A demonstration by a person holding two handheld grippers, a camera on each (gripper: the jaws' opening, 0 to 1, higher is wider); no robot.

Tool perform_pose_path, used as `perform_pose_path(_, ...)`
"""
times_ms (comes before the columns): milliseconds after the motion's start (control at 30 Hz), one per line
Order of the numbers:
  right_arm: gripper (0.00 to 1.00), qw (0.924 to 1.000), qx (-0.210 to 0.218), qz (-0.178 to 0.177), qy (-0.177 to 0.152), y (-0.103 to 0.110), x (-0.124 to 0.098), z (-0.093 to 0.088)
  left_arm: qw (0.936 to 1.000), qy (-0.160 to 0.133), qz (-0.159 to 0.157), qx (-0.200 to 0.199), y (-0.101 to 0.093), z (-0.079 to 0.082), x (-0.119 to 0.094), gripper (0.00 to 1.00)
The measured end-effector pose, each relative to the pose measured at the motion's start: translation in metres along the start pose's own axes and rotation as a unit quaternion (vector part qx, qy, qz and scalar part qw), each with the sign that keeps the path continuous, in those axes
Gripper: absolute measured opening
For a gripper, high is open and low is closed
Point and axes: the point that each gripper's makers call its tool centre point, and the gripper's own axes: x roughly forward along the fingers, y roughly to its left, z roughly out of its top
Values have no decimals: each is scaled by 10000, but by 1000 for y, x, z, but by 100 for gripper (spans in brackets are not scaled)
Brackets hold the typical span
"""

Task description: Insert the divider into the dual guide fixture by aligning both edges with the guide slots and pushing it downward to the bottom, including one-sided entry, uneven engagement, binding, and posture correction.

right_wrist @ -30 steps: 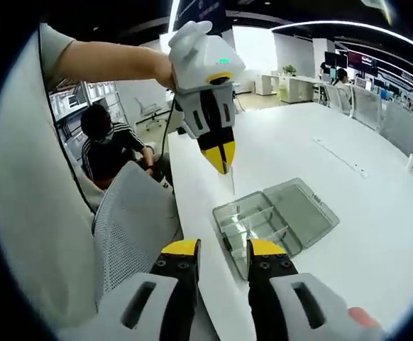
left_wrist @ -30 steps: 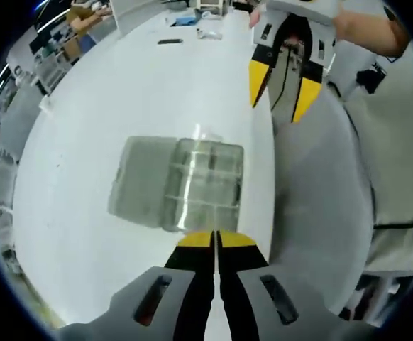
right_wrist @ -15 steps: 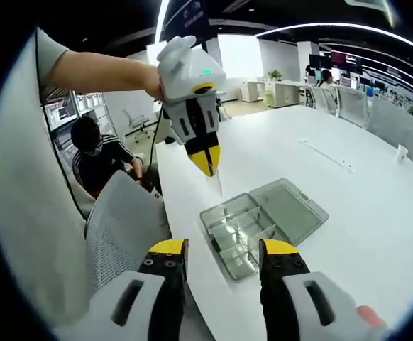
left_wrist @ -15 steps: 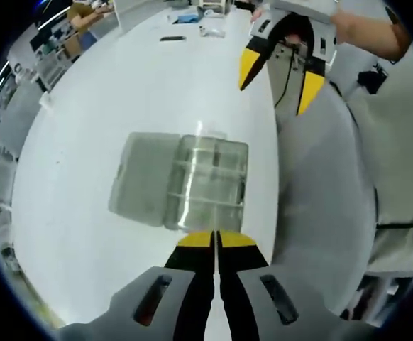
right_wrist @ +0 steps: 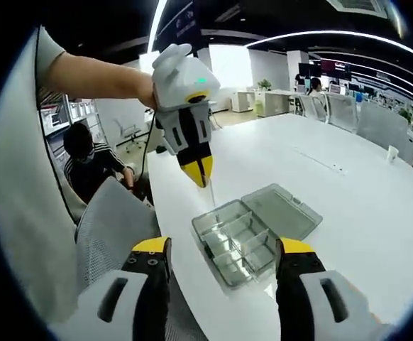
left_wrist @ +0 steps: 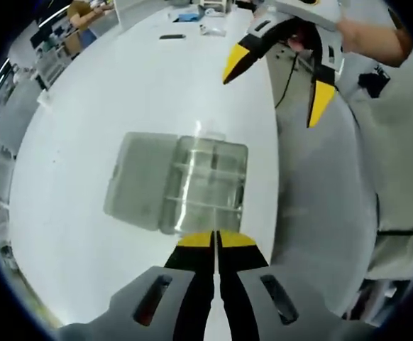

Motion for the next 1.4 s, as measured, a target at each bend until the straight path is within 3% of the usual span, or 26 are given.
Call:
perform_pose_path(433,73,9999,-23,-87,-140,5,6,-5,10000,29,33,53,2,4,5,0)
perform_pose_path(767,75,9999,-34,-23,-98,10,10,-10,9996,179,41,231,1,8,13,0)
perform_pose_path(1400,74,10000,-52,30,-65,12,13,-12,9982,459,109,359,7,2,25,0)
